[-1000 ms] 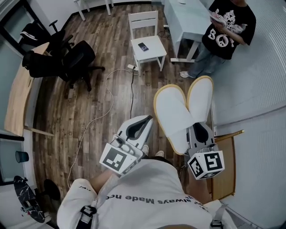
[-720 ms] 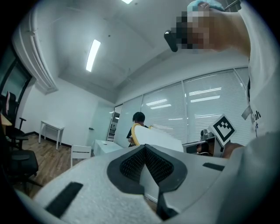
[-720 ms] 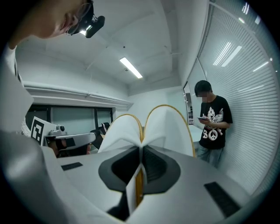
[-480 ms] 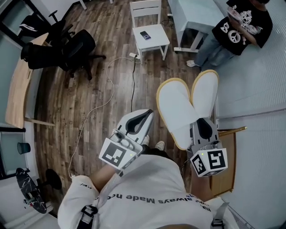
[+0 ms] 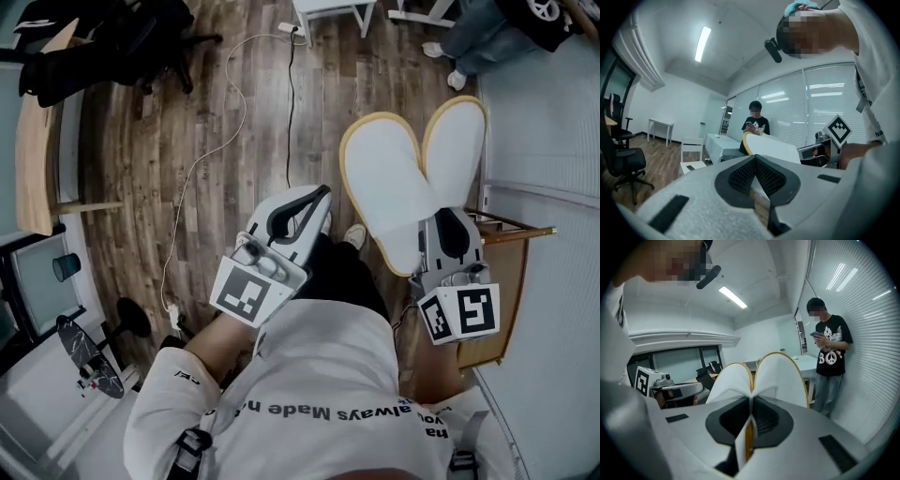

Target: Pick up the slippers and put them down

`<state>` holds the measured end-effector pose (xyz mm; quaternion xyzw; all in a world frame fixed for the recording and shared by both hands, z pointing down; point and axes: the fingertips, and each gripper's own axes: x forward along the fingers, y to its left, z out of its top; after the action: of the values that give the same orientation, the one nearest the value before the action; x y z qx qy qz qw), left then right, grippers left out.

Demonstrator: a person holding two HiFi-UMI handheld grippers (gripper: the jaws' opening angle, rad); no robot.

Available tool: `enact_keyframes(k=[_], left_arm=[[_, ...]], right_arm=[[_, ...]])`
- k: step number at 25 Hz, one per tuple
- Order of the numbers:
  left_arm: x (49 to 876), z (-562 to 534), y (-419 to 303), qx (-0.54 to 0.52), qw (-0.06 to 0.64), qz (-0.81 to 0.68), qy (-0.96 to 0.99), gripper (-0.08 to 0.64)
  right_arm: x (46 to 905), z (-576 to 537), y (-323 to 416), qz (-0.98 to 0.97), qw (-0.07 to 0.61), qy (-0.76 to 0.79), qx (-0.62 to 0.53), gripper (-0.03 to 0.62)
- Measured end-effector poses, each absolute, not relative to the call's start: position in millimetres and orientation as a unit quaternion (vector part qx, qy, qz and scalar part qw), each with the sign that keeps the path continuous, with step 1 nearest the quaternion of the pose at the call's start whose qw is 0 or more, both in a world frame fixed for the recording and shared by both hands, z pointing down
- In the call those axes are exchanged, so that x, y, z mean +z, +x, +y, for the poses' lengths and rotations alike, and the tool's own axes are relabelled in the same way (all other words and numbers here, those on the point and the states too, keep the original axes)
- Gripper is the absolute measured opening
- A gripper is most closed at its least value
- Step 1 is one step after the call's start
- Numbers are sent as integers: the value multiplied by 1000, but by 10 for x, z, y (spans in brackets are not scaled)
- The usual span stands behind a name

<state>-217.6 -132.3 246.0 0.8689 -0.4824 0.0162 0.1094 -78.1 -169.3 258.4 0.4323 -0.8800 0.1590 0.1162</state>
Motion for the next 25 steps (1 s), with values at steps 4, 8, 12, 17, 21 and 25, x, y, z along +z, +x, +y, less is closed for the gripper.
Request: enact_keyframes(k=[4, 8, 12, 17, 21, 25], left_arm=[[3020, -1418, -2232, 19, 135, -483, 865, 11], [3521, -1469, -2225, 46, 137, -479, 866, 11], [4149, -1601, -2267, 65, 122, -484, 864, 11], [4942, -1662, -2244, 82, 136, -473, 866, 11], [5538, -1650, -2121, 83, 143, -452, 876, 11], [6171, -1720, -2062, 91, 139, -444, 881, 11]], right_arm=[[3152, -1750, -789, -875, 129, 431, 175, 25], [3705, -1771, -776, -870, 147, 430, 189, 25], [4393, -1903, -801, -866, 155, 434, 195, 25], [5186, -2006, -787, -860, 173, 437, 200, 25], [5773, -2001, -747, -858, 182, 435, 205, 25], [6386, -2124, -769, -860, 191, 432, 195, 25]])
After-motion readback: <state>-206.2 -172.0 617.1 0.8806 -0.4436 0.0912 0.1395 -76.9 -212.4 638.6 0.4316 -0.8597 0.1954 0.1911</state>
